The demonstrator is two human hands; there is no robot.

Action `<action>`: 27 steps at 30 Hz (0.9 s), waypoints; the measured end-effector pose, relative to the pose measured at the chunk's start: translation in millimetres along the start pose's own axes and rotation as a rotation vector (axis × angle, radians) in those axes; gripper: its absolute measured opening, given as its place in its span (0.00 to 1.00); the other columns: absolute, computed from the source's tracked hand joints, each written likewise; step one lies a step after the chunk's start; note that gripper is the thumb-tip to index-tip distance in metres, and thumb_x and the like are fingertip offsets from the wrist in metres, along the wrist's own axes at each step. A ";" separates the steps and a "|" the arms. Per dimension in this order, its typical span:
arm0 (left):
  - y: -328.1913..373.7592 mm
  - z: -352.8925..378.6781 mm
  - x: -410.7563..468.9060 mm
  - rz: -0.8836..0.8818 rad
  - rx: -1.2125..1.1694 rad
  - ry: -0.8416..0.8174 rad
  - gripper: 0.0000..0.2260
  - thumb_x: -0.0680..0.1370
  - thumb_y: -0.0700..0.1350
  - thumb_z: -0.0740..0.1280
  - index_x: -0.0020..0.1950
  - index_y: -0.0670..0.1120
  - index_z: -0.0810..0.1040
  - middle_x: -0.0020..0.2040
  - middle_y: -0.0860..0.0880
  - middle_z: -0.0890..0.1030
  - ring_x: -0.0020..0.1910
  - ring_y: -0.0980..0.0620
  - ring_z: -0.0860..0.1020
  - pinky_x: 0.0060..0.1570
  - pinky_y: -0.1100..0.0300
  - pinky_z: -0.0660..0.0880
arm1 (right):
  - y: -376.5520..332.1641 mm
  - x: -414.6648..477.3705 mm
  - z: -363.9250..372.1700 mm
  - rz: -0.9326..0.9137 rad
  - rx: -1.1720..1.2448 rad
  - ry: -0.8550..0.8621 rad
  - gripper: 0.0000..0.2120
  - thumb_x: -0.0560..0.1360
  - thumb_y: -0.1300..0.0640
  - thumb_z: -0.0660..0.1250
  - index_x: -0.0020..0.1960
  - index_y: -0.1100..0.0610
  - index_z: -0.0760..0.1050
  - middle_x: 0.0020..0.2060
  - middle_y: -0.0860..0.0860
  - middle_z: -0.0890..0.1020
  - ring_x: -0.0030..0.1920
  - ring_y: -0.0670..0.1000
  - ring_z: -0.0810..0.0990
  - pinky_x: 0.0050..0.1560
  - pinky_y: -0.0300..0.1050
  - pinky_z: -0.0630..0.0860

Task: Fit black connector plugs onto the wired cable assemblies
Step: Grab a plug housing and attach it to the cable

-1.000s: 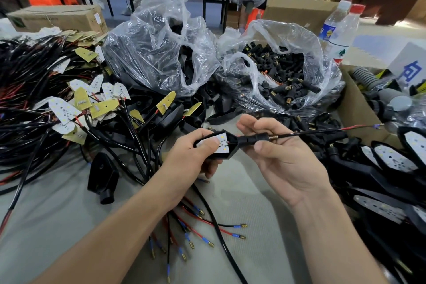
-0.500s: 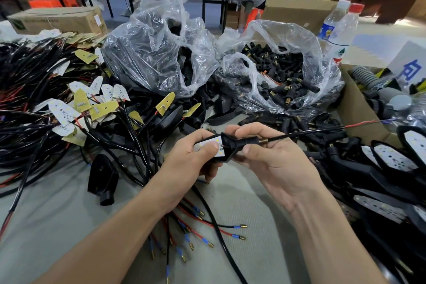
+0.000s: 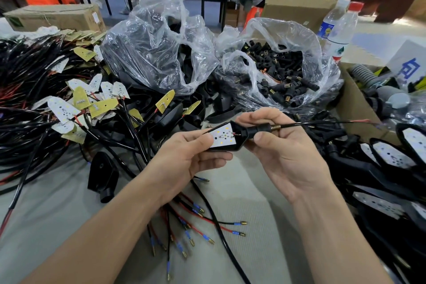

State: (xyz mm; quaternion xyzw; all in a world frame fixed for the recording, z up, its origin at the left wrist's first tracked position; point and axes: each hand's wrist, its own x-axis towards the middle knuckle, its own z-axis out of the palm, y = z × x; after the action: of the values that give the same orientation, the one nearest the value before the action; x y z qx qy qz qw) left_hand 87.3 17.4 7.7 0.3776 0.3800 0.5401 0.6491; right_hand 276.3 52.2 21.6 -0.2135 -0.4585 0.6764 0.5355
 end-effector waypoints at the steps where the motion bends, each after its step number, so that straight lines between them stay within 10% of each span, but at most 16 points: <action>1: -0.4 0.2 -0.8 0.003 0.008 -0.010 0.12 0.76 0.45 0.66 0.49 0.43 0.89 0.51 0.39 0.87 0.44 0.46 0.87 0.40 0.61 0.82 | -2.2 -0.9 1.7 0.003 -0.013 -0.006 0.17 0.67 0.77 0.65 0.50 0.61 0.80 0.51 0.60 0.85 0.57 0.60 0.82 0.62 0.60 0.75; 13: 2.8 20.4 1.7 -0.011 0.012 0.089 0.14 0.80 0.46 0.65 0.44 0.40 0.87 0.41 0.39 0.86 0.33 0.49 0.85 0.32 0.61 0.80 | -52.9 -28.0 23.6 0.015 -0.359 0.052 0.11 0.71 0.68 0.68 0.44 0.55 0.85 0.52 0.58 0.87 0.52 0.55 0.84 0.56 0.52 0.83; 23: -17.9 92.9 4.1 -0.141 0.104 0.263 0.13 0.82 0.47 0.68 0.41 0.42 0.80 0.25 0.49 0.73 0.22 0.55 0.66 0.19 0.65 0.62 | -139.4 -133.9 8.5 0.357 -0.913 0.393 0.18 0.79 0.50 0.68 0.39 0.62 0.84 0.33 0.60 0.85 0.28 0.56 0.81 0.26 0.42 0.73; 27: -24.6 126.5 12.6 -0.170 0.236 0.147 0.22 0.81 0.48 0.68 0.26 0.49 0.80 0.24 0.51 0.69 0.22 0.55 0.63 0.22 0.62 0.58 | -148.1 -170.9 26.7 -0.165 -1.276 0.472 0.05 0.69 0.50 0.72 0.43 0.47 0.85 0.38 0.44 0.87 0.35 0.43 0.83 0.37 0.31 0.75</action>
State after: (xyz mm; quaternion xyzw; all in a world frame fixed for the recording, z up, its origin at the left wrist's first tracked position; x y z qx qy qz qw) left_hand 213.1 16.5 38.3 0.3772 0.5179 0.4609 0.6141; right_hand 391.1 -114.5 125.7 -0.5933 -0.6531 0.1661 0.4403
